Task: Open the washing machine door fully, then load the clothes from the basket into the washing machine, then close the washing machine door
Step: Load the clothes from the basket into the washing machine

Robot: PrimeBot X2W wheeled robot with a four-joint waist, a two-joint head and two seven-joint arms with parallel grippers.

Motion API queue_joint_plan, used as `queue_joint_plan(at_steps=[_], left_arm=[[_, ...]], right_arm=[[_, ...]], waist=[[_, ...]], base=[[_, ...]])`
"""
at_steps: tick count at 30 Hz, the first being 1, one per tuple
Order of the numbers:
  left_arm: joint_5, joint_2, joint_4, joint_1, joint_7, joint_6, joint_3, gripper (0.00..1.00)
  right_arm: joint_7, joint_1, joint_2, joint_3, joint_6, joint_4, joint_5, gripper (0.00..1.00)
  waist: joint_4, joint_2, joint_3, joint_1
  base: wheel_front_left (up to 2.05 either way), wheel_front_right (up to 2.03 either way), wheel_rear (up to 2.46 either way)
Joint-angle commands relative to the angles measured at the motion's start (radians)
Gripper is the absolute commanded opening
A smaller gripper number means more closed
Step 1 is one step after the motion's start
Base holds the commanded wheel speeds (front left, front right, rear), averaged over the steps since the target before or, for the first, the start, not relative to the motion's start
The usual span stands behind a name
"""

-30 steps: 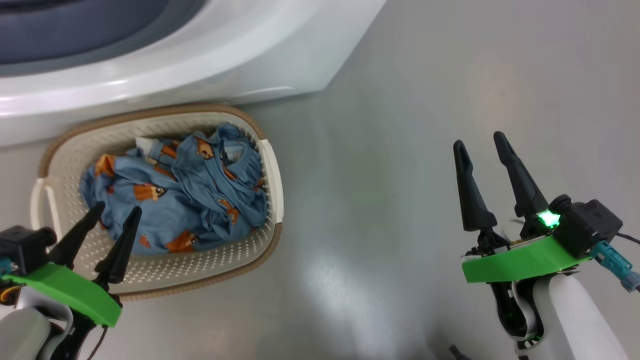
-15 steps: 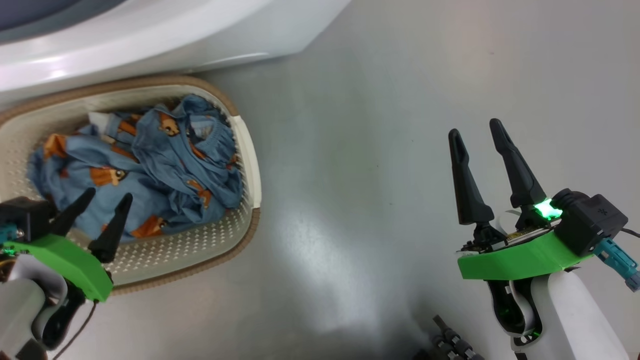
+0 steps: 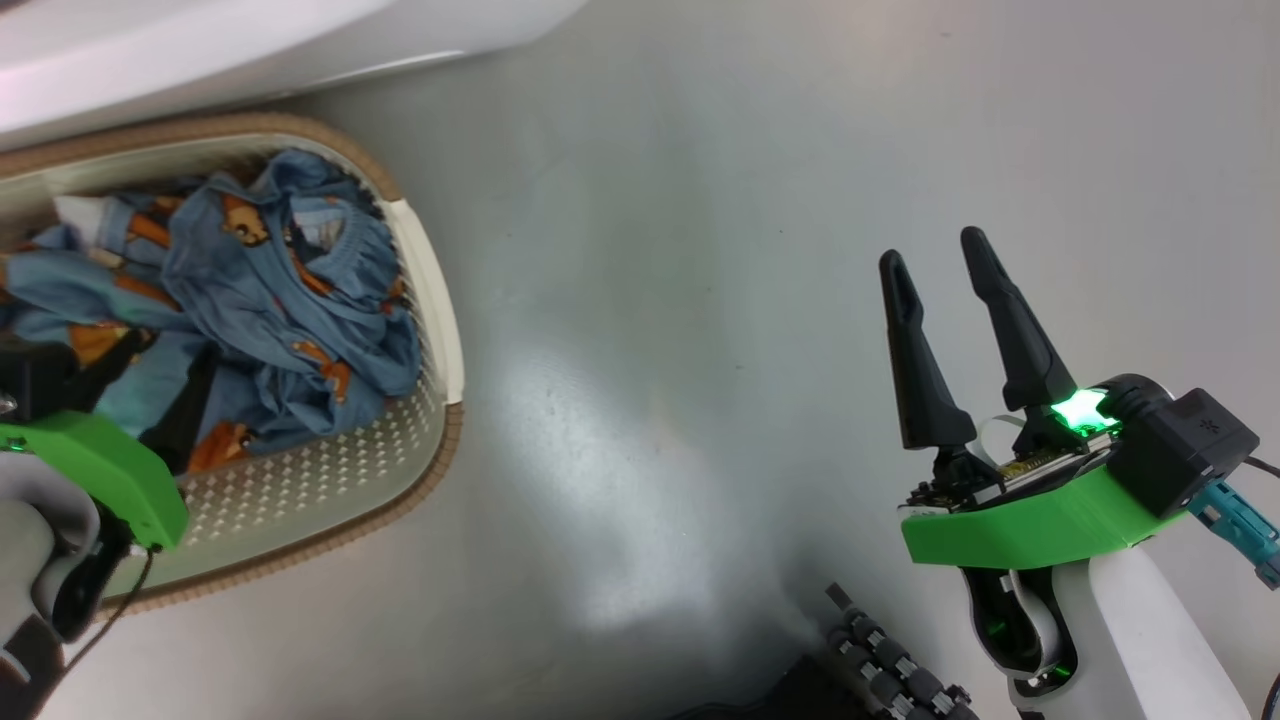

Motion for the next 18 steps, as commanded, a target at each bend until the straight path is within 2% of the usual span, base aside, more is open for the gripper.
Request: queue_joint_plan(at_steps=[1,8,18], left_arm=[[-0.008,0.039,0.010,-0.007,-0.006,0.005,0.014,1.00],[-0.069,0.051,0.053,-0.060,0.008,0.005,-0.031,1.00],[-0.143,0.071,0.051,-0.111,0.105,0.005,-0.104,1.00]], right_arm=[[-0.008,0.018,-0.003,0.024,0.006,-0.026,0.004,1.00],[-0.008,0.035,-0.003,0.035,0.006,-0.049,0.015,1.00],[-0.008,0.049,-0.003,0.046,0.006,-0.067,0.015,1.00]], waist=[[-0.019,0.0000,0.018,0.0000],[-0.049,0.0000,0.047,0.0000],[-0.066,0.0000,0.063,0.0000]], base=[[0.00,0.00,0.00],[0.00,0.00,0.00],[0.00,0.00,0.00]])
